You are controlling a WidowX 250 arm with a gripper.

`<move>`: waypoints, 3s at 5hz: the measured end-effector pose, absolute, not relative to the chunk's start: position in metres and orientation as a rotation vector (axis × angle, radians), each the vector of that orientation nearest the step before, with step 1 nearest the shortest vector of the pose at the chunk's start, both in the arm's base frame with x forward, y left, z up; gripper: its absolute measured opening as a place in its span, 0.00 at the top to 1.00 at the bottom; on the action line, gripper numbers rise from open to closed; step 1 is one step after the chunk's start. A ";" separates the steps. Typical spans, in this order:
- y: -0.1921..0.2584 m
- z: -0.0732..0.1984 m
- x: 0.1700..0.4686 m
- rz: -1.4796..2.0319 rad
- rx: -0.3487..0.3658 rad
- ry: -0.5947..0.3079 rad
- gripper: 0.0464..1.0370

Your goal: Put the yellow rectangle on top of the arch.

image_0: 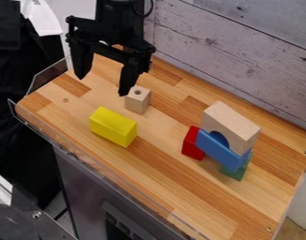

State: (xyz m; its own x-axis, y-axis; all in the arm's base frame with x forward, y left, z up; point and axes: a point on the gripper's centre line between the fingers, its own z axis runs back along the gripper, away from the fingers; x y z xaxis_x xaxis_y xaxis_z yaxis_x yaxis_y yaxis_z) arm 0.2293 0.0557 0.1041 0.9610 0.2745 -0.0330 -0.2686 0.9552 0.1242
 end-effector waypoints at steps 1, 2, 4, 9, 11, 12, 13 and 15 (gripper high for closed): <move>0.055 0.098 0.226 0.278 0.117 0.076 0.04; 0.055 0.097 0.220 0.529 0.173 0.020 0.04; 0.056 0.090 0.217 0.904 0.173 -0.083 0.04; 0.049 0.061 0.230 1.505 0.105 -0.036 0.04; 0.058 0.054 0.223 1.625 0.067 -0.008 0.04; 0.062 0.052 0.221 1.675 0.058 -0.002 0.04; 0.061 0.049 0.218 1.703 0.051 0.002 0.04; 0.061 0.048 0.220 1.745 0.046 0.003 0.04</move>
State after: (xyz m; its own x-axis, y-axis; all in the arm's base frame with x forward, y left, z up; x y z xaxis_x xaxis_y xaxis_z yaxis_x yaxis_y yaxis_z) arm 0.2195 0.0605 0.0476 -0.1734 0.9844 0.0298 -0.9843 -0.1743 0.0279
